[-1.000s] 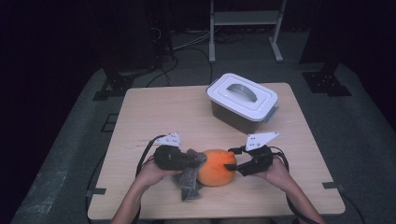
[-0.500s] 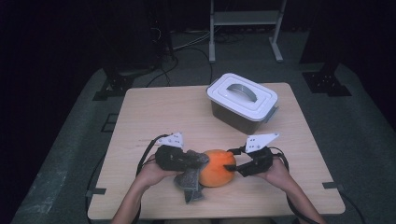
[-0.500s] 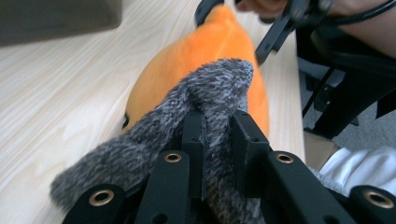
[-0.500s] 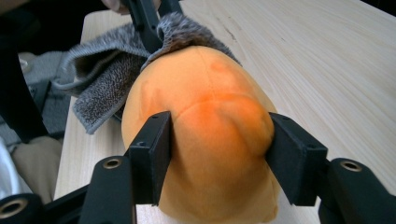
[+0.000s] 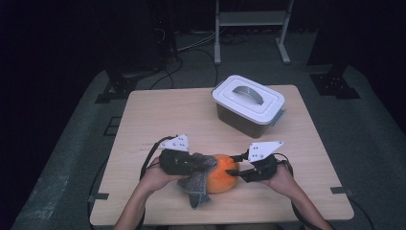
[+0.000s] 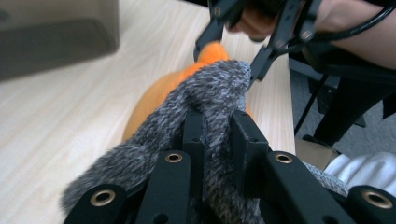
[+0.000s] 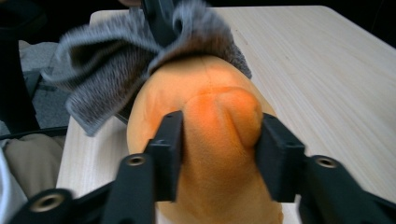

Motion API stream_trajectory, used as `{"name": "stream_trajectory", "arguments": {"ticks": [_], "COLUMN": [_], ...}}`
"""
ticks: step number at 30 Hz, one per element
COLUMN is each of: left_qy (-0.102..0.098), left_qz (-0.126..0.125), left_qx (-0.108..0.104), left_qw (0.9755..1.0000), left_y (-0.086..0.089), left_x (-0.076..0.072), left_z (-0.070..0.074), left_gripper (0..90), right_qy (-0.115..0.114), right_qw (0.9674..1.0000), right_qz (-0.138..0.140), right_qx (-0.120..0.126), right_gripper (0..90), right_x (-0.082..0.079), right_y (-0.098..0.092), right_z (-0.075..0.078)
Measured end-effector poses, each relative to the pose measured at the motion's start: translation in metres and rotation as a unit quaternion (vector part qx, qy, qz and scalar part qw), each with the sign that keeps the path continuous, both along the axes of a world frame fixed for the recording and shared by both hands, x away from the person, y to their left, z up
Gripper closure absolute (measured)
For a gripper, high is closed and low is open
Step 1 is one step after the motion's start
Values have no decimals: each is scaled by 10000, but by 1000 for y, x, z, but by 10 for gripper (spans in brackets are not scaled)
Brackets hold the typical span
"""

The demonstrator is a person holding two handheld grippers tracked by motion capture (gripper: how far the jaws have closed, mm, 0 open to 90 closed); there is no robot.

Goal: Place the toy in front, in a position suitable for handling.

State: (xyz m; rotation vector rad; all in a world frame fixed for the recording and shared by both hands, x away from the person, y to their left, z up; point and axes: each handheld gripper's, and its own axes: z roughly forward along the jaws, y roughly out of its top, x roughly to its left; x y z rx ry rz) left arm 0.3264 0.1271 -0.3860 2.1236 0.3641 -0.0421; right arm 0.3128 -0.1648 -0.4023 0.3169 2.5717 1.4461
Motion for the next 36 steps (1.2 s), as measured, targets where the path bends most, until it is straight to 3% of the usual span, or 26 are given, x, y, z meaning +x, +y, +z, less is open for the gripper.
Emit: {"name": "stream_trajectory", "arguments": {"ticks": [3,5,7,11,17,21,25,27,30,33,35,36], "left_qy": [70,69,-3,-152,-187,-97,21,98,27,-38,1,57], "left_qz": [12,31,27,-14,-61,-11,181,174,91,-61,-157,-144], "left_qx": [-62,-54,-22,-44,-3,71,147,92,29,-41,25,6], "left_qw": [10000,10000,10000,9999,9998,9999,9997,9998,10000,10000,9999,9999], "left_y": [2,1,-1,-4,-9,-4,6,7,2,-4,-6,-6], "left_x": [2,1,0,-4,-7,-2,5,6,3,-2,-2,-1], "left_z": [-3,-2,1,9,12,6,-3,-5,-1,4,3,1], "left_gripper": [782,783,782,782,782,782,781,781,781,780,778,777], "right_qy": [309,476,369,-92,-288,-321,-207,-68,174,106,42,-104], "right_qw": [9994,9987,9992,9999,9992,9990,9996,9999,9998,9999,10000,9998], "right_qz": [-151,-131,-111,86,249,249,147,103,23,9,55,101], "right_qx": [52,94,83,-70,-149,-180,-120,-46,23,16,-26,-147], "right_gripper": [377,415,482,538,553,589,591,516,397,381,450,477], "right_x": [5,9,7,-3,-11,-9,-3,-1,-1,-3,-4,-6], "right_y": [-4,-6,-5,3,10,9,2,1,5,8,9,9], "right_z": [-3,-6,-7,-4,-3,-3,-5,-5,-5,-5,-5,-5]}}
